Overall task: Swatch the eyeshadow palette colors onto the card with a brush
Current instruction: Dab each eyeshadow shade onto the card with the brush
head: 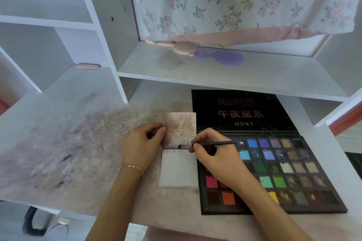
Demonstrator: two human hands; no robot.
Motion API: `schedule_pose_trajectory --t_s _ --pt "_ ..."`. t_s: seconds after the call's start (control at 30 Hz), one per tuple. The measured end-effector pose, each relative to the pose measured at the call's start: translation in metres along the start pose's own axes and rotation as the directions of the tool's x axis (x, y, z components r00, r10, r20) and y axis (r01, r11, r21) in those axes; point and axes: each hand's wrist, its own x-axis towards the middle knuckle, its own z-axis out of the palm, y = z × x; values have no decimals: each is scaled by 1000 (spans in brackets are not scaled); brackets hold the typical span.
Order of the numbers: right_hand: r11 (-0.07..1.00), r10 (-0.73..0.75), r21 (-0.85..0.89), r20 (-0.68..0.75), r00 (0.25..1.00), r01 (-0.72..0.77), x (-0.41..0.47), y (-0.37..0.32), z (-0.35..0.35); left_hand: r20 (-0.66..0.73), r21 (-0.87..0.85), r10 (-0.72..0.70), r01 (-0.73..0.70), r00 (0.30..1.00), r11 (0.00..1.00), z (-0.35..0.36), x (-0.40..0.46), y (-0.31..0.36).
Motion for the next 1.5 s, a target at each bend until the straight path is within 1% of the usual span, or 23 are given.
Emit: schedule_pose_trajectory --t_s 0.27,0.67,1.13,1.33,1.5 --pt "999 4 41 34 999 -5 2 4 1 5 -14 6 -6 1000 1000 -1 1 0" --pt "999 25 -29 53 998 -23 3 7 1 5 -9 5 -5 1000 1000 -1 0 0" --pt "1000 19 -12 52 998 -19 4 6 2 -11 -4 6 -6 1000 1000 -1 -1 2" --pt "999 31 -36 71 997 -29 3 8 1 -4 -6 7 -7 1000 1000 -1 -1 1" --pt "999 23 -36 57 998 -21 4 7 2 -4 -7 10 -10 1000 1000 -1 -1 2"
